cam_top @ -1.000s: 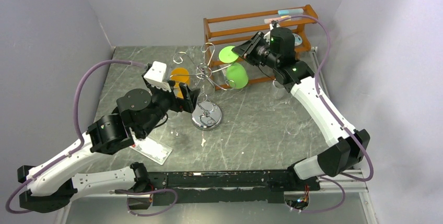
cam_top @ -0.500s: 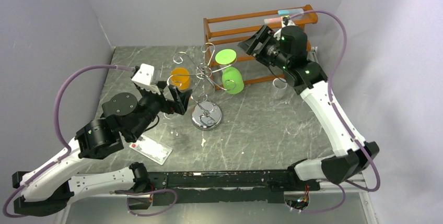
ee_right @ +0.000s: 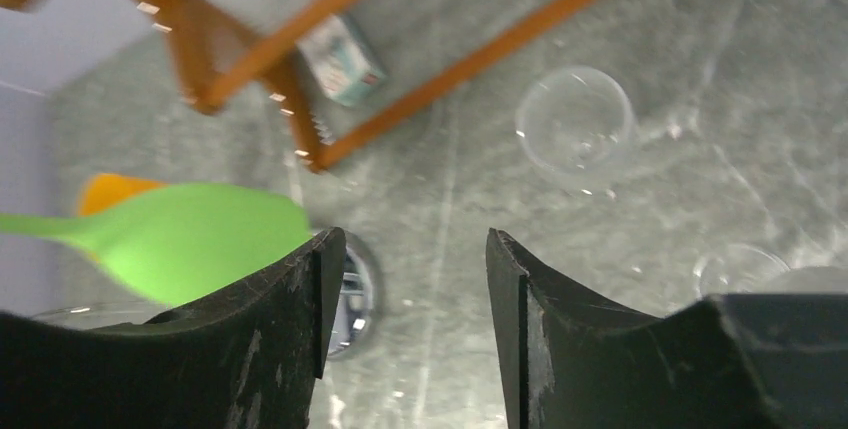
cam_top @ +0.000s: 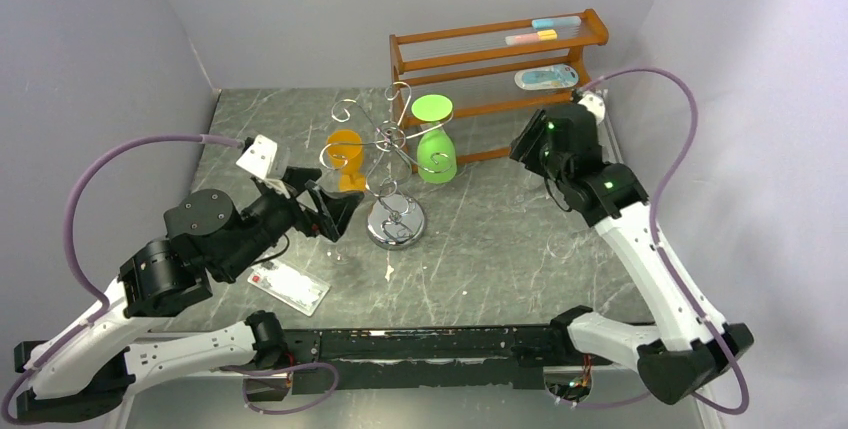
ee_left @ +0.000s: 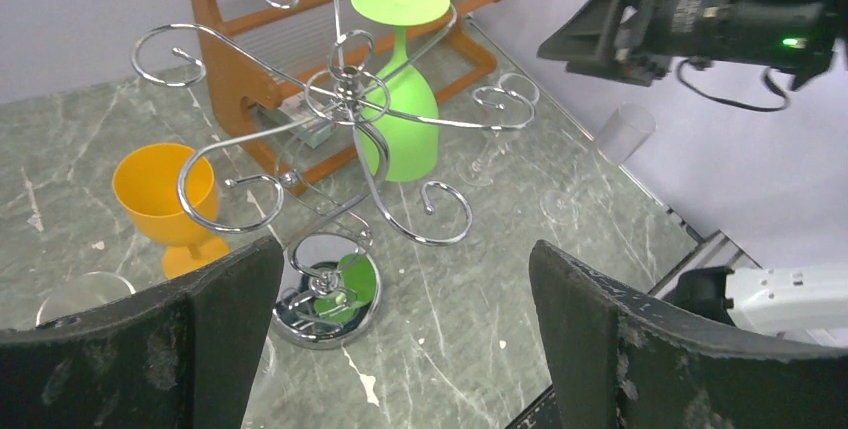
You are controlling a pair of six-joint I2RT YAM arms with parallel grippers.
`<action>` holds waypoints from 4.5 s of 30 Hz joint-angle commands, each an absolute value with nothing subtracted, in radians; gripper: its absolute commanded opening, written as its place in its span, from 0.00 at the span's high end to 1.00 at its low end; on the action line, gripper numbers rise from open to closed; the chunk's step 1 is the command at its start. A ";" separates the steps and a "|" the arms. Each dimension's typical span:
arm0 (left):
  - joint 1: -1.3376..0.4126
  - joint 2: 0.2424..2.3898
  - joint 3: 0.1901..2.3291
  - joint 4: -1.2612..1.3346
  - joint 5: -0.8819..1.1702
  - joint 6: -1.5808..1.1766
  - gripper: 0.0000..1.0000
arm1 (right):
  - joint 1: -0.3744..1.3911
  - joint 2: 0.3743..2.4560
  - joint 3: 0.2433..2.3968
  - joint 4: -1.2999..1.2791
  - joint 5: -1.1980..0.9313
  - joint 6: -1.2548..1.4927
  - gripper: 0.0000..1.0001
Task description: Place the wine glass upside down on the wine glass rack
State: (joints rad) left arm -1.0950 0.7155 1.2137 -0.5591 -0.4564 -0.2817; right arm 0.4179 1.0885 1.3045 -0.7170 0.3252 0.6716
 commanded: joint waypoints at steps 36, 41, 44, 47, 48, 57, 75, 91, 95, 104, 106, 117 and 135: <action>-1.098 0.656 1.220 -0.631 -0.310 -0.367 0.03 | 0.294 1.434 1.210 -0.566 0.288 0.394 1.00; -1.098 0.664 1.237 -0.586 -0.290 -0.371 0.03 | 0.296 1.348 1.212 -0.566 0.279 0.414 1.00; -1.098 0.683 1.250 -0.533 -0.277 -0.389 0.03 | 0.295 1.241 1.213 -0.557 0.266 0.429 1.00; -1.098 0.727 1.268 -0.450 -0.231 -0.396 0.03 | 0.296 1.135 1.214 -0.530 0.272 0.441 1.00; -1.098 0.745 1.275 -0.415 -0.197 -0.392 0.03 | 0.296 1.100 1.209 -0.509 0.273 0.442 1.00; -1.099 0.966 1.383 -0.150 -0.080 -0.522 0.03 | 0.295 0.809 1.109 -0.193 0.257 0.478 1.00; -1.116 1.395 1.399 0.554 -0.204 -1.056 0.12 | 0.296 0.391 0.927 0.248 0.077 0.611 1.00; -1.161 1.588 1.538 0.638 -0.294 -1.206 0.23 | 0.296 0.340 0.887 0.321 -0.138 0.706 1.00; -1.167 1.616 1.558 0.667 -0.312 -1.217 0.40 | 0.296 0.341 0.874 0.328 -0.170 0.722 1.00; -1.176 1.644 1.549 0.783 -0.336 -1.243 0.77 | 0.296 0.354 0.841 0.327 -0.206 0.738 1.00; -1.177 1.642 1.540 0.804 -0.332 -1.234 0.92 | 0.296 0.354 0.839 0.320 -0.211 0.744 1.00; -1.175 1.509 1.494 0.775 -0.236 -0.745 0.95 | 0.295 0.342 0.933 0.049 -0.130 0.750 0.32; -1.183 1.287 1.545 0.024 0.162 0.015 0.95 | 0.296 0.719 1.424 -0.418 -0.589 0.858 0.23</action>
State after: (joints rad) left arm -1.1755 1.3121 1.5356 0.2321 0.0845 -0.2337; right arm 0.3000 0.6399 1.3560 -0.3313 -0.3840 0.7383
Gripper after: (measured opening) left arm 0.117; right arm 0.793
